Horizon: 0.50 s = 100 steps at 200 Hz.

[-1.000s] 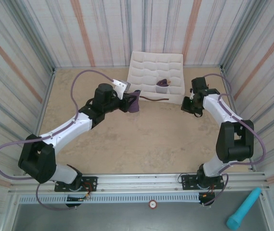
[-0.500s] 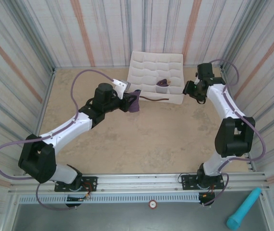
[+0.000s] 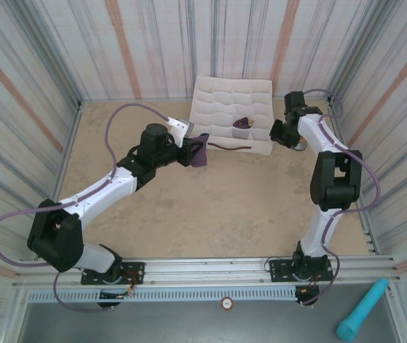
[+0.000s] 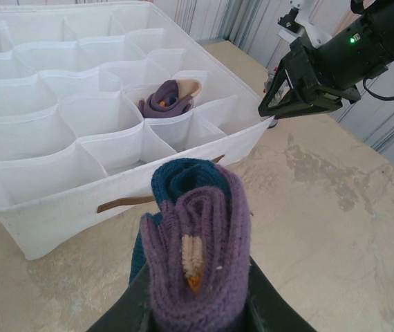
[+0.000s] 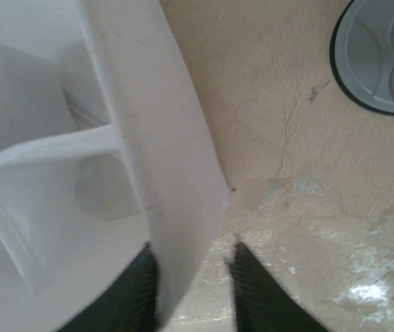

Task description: Roll the socks

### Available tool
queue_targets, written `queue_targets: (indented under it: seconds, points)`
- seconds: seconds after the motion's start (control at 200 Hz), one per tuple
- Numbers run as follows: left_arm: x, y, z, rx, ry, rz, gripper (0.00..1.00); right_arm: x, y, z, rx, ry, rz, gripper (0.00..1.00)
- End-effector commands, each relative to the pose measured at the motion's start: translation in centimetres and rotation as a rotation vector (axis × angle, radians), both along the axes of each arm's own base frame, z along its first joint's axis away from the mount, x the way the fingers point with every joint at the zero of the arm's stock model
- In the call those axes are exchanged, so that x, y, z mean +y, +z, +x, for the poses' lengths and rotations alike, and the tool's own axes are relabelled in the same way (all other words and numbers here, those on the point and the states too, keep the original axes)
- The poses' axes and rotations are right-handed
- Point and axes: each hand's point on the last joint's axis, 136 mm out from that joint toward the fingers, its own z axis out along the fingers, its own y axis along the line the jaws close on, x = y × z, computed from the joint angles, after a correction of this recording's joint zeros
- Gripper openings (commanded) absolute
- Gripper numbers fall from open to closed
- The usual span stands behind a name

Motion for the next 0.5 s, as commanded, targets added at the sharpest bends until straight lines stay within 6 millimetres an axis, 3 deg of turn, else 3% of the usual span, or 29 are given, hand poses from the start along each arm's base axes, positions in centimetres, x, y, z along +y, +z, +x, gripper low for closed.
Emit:
queue_targets:
  seconds: [0.0,0.08,0.2,0.496]
  points:
    - [0.2,1.3,-0.2,-0.055,-0.004,-0.006,0.00,-0.6,-1.4,-1.5,0.067,0.006,-0.058,0.08]
    - [0.2,1.5,-0.1,-0.064,-0.004,-0.002,0.00,-0.6,-1.3,-2.1,0.066,0.015,-0.071,0.00]
    - [0.1,2.0,0.3,-0.085,-0.005,0.013,0.00,-0.2,-0.8,-3.3,0.065,0.039,-0.054,0.00]
    - [-1.0,3.3,1.7,-0.158,-0.045,0.040,0.00,3.0,-0.5,-8.0,0.039,0.216,-0.025,0.00]
